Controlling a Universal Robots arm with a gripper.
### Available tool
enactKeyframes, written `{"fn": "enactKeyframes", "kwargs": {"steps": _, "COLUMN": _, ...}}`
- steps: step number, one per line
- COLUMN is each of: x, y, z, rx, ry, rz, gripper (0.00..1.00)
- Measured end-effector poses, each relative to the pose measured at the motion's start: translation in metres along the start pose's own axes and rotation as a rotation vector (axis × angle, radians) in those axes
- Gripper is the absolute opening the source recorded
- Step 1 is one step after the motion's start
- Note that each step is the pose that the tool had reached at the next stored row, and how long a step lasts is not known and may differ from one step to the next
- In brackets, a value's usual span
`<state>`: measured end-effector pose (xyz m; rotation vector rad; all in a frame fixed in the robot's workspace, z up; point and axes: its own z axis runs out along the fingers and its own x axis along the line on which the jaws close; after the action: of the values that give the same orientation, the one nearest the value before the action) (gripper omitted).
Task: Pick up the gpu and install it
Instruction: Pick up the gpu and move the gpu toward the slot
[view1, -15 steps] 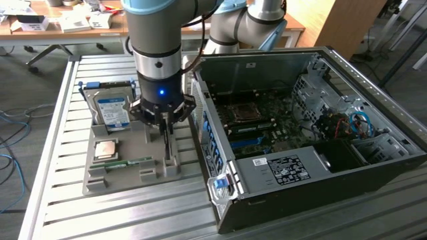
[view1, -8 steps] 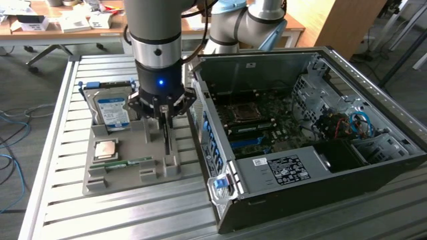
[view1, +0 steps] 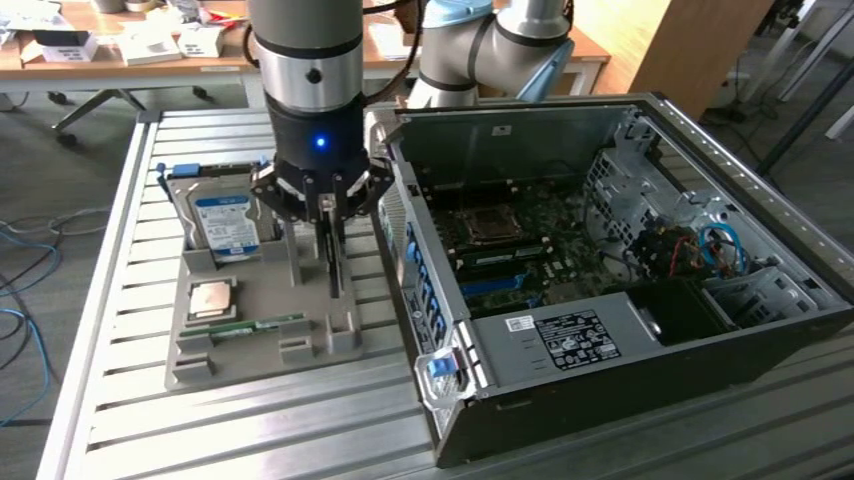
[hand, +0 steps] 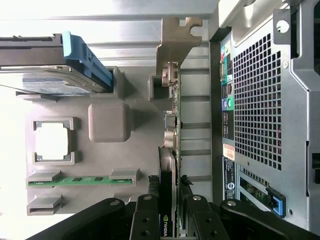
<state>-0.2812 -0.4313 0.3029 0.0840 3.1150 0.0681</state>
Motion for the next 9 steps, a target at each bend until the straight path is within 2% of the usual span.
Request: {"fn": "enactKeyframes", "kwargs": {"steps": 9, "x": 0.000, "y": 0.0009, "z": -0.0197, "rx": -0.0003, "ry": -0.0002, "rz": -0.008, "gripper": 0.26}}
